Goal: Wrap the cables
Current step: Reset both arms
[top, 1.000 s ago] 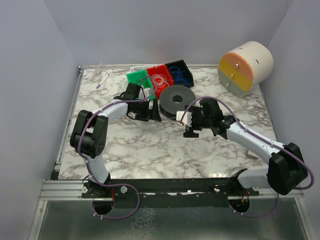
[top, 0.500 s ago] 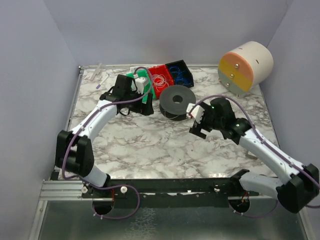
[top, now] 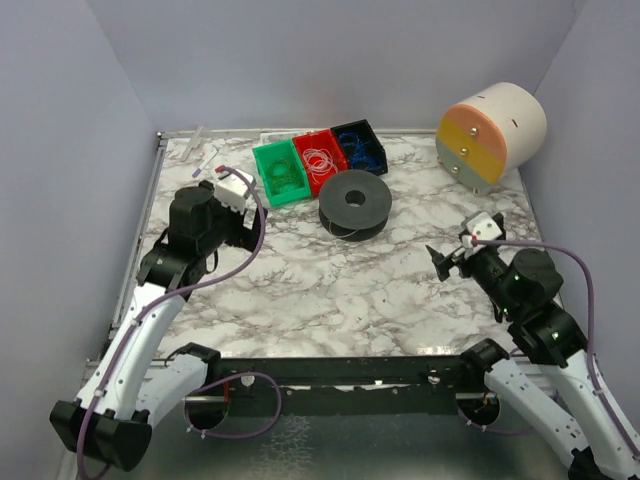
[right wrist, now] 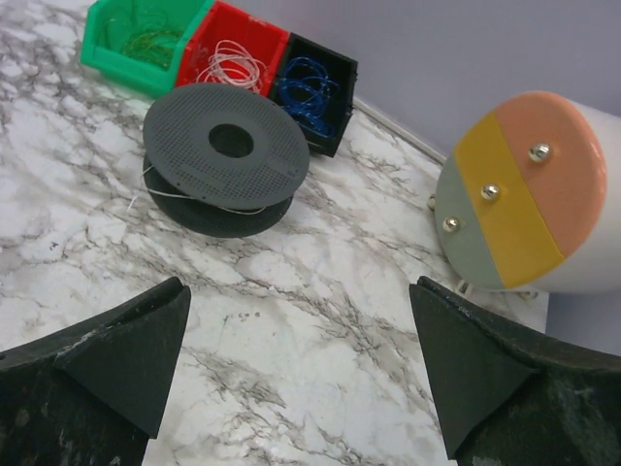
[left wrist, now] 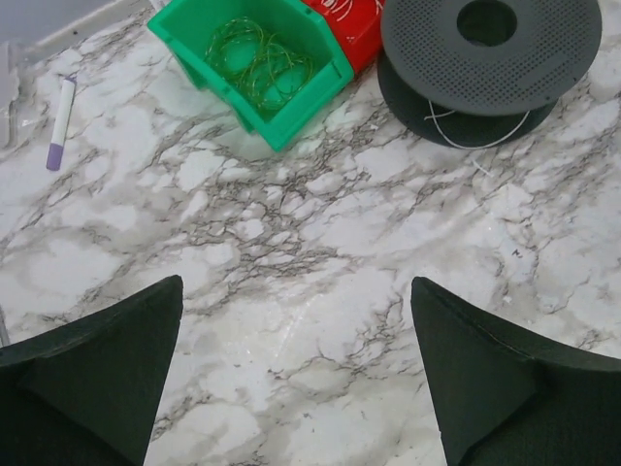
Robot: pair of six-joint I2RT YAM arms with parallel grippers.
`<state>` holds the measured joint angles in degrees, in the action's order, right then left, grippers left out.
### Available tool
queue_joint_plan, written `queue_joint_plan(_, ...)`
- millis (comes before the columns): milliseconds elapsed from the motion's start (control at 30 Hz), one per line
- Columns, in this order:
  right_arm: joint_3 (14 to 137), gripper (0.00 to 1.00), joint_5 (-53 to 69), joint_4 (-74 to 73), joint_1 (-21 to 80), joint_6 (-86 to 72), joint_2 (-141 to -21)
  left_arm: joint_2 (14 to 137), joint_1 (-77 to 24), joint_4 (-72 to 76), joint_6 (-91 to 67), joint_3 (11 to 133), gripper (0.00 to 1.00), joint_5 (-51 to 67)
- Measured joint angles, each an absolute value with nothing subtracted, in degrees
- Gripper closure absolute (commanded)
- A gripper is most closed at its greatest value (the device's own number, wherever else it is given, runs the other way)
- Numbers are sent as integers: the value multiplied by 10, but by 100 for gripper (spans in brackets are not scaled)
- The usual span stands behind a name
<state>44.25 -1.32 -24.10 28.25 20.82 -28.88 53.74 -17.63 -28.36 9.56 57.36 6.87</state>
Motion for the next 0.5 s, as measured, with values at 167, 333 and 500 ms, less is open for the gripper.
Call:
queue_joint_plan(167, 393, 0, -47, -218, 258, 191, -215, 454, -176, -290, 110, 484, 1, 60)
queue_joint_plan(333, 366, 0, -47, -220, 239, 187, -206, 418, -176, -293, 110, 460, 1, 55)
queue_joint_plan(500, 366, 0, -46, -219, 229, 179, -201, 409, -176, -279, 108, 456, 1, 49)
